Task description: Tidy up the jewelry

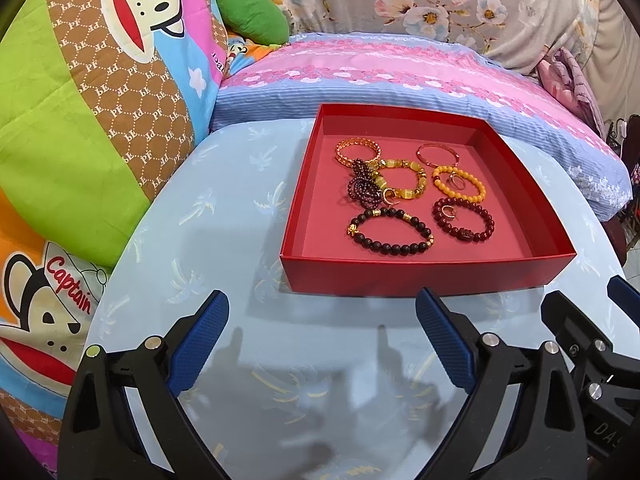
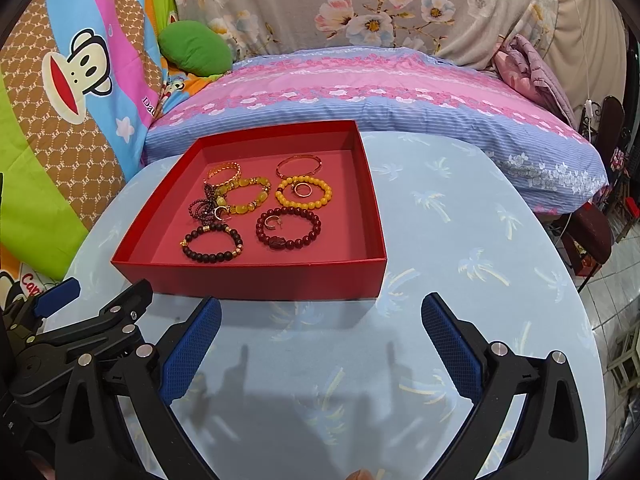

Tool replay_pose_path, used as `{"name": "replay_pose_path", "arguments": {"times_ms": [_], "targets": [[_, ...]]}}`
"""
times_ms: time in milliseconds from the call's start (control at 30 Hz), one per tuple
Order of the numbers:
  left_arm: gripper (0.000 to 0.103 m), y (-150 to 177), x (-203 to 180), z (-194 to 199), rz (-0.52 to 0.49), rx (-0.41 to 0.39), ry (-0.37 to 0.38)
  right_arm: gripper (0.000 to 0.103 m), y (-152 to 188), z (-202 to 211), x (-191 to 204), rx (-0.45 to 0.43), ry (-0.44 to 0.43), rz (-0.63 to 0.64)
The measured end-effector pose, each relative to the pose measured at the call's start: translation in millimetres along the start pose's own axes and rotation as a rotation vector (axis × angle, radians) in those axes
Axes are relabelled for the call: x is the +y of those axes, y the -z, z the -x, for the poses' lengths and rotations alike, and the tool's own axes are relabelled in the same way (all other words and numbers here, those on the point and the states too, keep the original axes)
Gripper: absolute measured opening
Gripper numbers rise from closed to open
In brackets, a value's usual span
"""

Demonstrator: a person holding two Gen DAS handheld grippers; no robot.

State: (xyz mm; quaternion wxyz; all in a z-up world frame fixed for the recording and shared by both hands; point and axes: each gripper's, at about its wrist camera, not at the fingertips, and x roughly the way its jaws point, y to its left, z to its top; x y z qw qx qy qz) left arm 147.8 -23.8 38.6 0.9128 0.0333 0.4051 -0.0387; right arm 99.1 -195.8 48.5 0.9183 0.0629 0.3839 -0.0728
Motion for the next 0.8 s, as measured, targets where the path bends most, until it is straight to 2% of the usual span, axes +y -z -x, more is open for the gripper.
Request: {"name": "replay_pose_path", "arguments": {"times_ms": [800], "targets": [[0.090,-3.5,-1.9,3.8,-0.003,-0.007,-0.015,0.097,-0.6,3.4,-5.4,-0.003,0.006,0.002]]}}
